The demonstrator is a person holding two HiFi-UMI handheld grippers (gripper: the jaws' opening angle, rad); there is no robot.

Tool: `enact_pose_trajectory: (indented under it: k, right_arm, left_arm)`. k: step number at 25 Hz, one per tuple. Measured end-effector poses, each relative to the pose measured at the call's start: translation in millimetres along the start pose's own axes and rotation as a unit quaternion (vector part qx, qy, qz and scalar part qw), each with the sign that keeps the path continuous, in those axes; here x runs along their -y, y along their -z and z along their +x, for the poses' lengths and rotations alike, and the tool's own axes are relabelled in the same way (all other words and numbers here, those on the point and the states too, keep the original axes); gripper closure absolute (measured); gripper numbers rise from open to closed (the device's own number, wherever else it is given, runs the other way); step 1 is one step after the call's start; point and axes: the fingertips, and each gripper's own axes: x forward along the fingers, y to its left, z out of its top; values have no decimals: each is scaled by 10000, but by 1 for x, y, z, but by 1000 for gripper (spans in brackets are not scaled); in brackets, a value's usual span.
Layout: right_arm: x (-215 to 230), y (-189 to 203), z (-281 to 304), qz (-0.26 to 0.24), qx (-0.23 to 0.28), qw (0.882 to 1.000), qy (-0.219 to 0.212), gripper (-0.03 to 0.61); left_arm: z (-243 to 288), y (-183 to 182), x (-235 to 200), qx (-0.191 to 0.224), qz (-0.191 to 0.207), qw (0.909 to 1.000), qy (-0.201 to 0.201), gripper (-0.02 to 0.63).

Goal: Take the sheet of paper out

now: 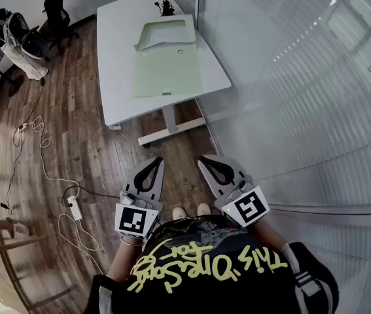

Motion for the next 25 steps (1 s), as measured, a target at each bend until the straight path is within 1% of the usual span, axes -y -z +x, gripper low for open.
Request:
enact_pose_trajectory:
  k: [2,4,11,18,22,25]
  right_arm:
    - [-2,0,0,11,-9,10000,2,571]
    - [-3,0,0,10,-9,10000,0,571]
    - [-2,2,4,23,-51,10000,13,571]
    - [-4,7,10,-215,-168,9996,67,571]
    - [-3,26,4,238,-655,9973,239,571]
    - [-6,31,2,245,-689,9968,331,571]
  left_arm:
    - [-3,5,-1,-63,139,9999,57,600]
    - [-5,6,-1,-93,191,9998,70,600]
    - [-4,3,-6,-46,34,10000,-12,600]
    - [-5,0,-11,-30,20,10000,-1,600]
    - [-8,0,-13,-39,4,10000,47,600]
    - [-13,5,-17,-53,5,10000,61,600]
